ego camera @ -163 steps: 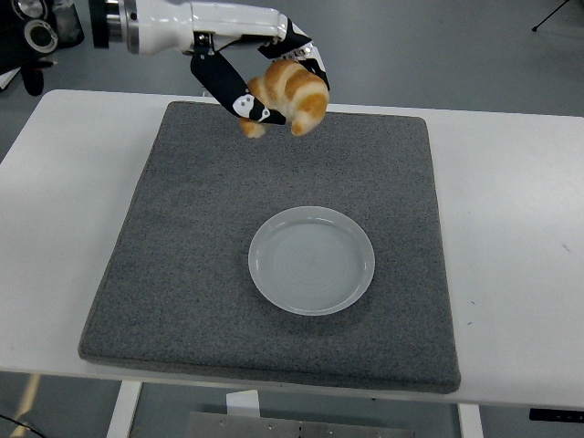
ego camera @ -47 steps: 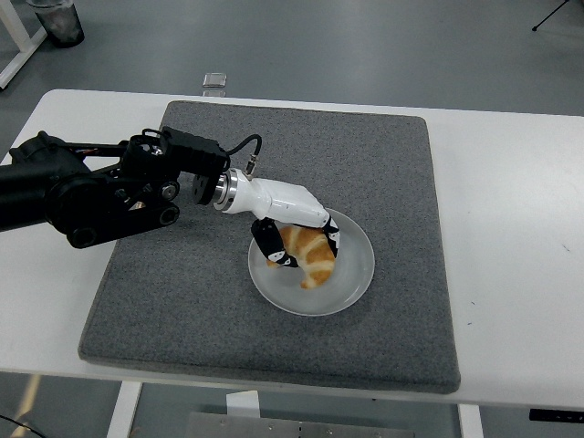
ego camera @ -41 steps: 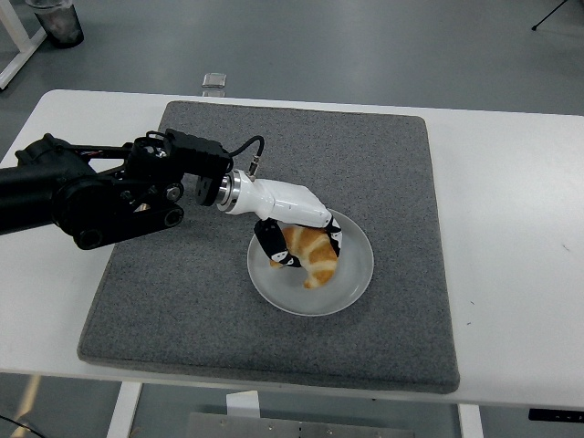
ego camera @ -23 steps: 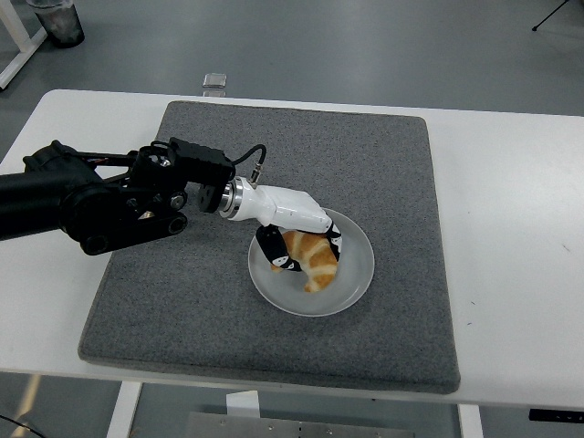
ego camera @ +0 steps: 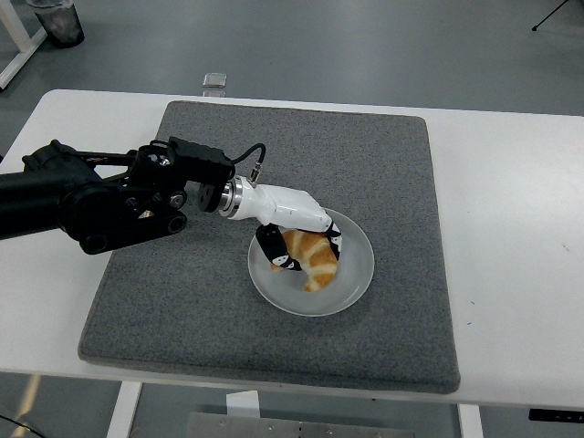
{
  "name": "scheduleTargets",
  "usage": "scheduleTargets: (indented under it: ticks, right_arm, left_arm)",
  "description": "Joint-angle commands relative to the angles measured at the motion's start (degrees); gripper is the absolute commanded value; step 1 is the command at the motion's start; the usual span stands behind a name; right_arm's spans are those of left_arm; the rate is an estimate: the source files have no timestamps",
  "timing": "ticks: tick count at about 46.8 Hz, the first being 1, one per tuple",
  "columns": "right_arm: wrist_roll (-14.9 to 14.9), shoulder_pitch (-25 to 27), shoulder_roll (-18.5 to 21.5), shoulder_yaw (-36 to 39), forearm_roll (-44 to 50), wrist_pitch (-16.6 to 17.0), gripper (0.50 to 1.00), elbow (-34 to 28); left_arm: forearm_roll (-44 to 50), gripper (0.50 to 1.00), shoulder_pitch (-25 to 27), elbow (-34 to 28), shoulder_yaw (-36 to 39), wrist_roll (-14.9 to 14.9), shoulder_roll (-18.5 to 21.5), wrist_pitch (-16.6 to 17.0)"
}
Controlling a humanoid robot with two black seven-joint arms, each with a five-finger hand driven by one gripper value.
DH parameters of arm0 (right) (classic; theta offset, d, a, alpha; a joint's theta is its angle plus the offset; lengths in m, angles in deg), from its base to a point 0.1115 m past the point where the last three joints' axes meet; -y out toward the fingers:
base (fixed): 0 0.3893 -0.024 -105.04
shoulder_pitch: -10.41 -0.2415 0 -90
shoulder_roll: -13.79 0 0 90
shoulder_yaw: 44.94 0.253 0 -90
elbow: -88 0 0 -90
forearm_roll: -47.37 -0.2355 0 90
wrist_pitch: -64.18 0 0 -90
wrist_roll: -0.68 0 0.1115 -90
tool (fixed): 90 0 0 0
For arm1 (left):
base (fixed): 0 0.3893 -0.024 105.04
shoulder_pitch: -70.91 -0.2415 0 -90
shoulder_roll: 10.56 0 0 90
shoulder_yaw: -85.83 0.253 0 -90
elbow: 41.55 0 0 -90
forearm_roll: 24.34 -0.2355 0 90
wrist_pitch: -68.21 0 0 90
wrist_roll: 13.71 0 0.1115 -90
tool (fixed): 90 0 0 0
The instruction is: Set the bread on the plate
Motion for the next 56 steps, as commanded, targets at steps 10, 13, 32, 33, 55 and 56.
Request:
scheduleTargets:
  ticks: [10, 13, 32, 33, 55, 56]
  right_arm:
    - [0.0, 0.0, 0.0, 0.0, 0.0, 0.0, 0.952, 0.0]
    - [0.0, 0.0, 0.0, 0.0, 0.0, 0.0, 0.952, 0.0]
    - [0.0, 0.0, 0.0, 0.0, 0.0, 0.0, 0.952, 0.0]
    - [0.0, 0.0, 0.0, 0.0, 0.0, 0.0, 0.952, 0.0]
    - [0.0, 0.0, 0.0, 0.0, 0.0, 0.0, 0.954, 0.0]
    - [0.0, 0.0, 0.0, 0.0, 0.0, 0.0, 0.952, 0.0]
  left_arm:
    - [0.73, 0.992, 0.64, -0.53, -0.56, 0.01, 0.1, 0.01]
    - [1.35, 0.992, 0.72, -0.62, -0.65, 0.01, 0.19, 0.01]
    - [9.52, 0.994, 1.08, -1.41, -8.29, 0.01, 1.68, -0.78]
    - [10.05, 0.994, 0.9, -1.23, -9.25, 0.01, 1.77, -0.7]
    - [48.45, 0.994, -0.07, 11.07, -12.87, -0.08, 1.16, -0.52]
    - [50.2, 0.994, -0.07, 11.6, -12.87, -0.08, 1.16, -0.35]
